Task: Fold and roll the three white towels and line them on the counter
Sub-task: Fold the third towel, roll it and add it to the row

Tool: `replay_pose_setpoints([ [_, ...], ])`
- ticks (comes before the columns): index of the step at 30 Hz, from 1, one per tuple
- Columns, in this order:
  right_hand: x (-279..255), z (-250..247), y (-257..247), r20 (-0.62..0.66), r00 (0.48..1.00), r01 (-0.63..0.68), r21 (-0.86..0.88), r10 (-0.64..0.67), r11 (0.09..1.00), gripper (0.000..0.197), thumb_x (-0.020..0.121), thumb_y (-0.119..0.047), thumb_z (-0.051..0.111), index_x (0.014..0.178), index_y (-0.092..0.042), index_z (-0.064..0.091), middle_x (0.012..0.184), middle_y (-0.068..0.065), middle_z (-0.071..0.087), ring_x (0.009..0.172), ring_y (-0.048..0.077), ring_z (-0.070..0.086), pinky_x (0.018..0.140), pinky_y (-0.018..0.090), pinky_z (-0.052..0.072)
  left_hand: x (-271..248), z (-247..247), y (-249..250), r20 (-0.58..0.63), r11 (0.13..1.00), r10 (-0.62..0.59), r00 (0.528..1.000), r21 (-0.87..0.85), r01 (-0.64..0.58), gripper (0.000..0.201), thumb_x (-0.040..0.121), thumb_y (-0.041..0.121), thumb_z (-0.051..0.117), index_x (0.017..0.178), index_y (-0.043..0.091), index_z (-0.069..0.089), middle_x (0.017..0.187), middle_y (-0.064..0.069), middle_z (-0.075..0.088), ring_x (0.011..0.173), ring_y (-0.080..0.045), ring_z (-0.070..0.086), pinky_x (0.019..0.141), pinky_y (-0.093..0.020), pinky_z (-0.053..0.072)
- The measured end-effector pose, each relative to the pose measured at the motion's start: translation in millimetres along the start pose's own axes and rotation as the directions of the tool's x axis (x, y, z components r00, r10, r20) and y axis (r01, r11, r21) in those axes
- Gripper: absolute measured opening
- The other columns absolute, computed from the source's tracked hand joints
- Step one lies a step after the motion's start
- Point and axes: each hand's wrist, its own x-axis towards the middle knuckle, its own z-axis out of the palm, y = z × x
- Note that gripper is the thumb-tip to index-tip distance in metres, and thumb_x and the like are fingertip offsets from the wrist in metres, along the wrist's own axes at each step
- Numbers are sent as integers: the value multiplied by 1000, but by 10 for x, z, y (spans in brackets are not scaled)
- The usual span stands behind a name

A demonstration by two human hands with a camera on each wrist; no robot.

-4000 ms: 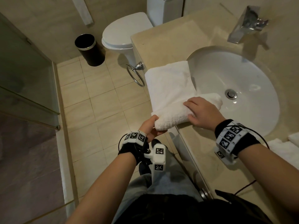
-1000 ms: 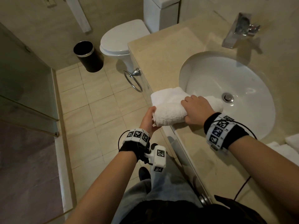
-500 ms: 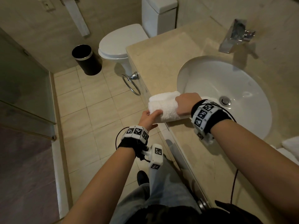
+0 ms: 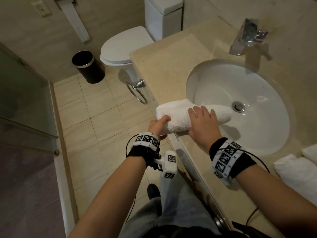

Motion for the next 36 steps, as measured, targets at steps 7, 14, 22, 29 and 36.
replay_pose_setpoints([
  [7,211,30,-13,79,996,49,-120,-39,992,60,87,-18,57,139,-7,30,141,13,39,133,34,32,109,54,22,36,8,81,62,989,-88,994,-112,94,58,76,32,63,127,8,47,124,-15,56,93,-25,59,57,-29,50],
  [14,557,-147,70,163,977,147,-59,-136,987,50,79,-19,62,124,-16,42,129,4,49,121,24,43,109,46,24,134,21,144,74,958,-123,990,-252,138,84,52,34,68,130,14,42,129,-16,51,105,-31,58,55,-32,53],
  [22,1108,-294,-48,370,927,118,-146,-57,982,34,82,-34,57,114,-21,52,114,2,60,109,25,55,96,41,37,165,-17,384,-218,843,481,849,379,-381,30,88,20,54,116,10,50,128,-8,42,119,-22,41,101,-33,37],
  [29,1326,-354,-129,469,883,89,-194,13,977,28,80,-23,57,108,-19,56,115,7,56,114,26,46,94,42,35,164,-61,517,393,94,585,709,836,-541,75,72,58,64,130,17,42,126,-2,53,114,-21,49,101,-40,37],
  [36,1276,-288,-26,451,892,54,-62,-20,997,52,72,-30,62,121,-24,44,119,4,48,116,26,42,105,52,27,297,32,757,488,-184,381,785,872,-453,84,65,47,77,129,15,33,119,-8,55,108,-29,54,87,-40,41],
])
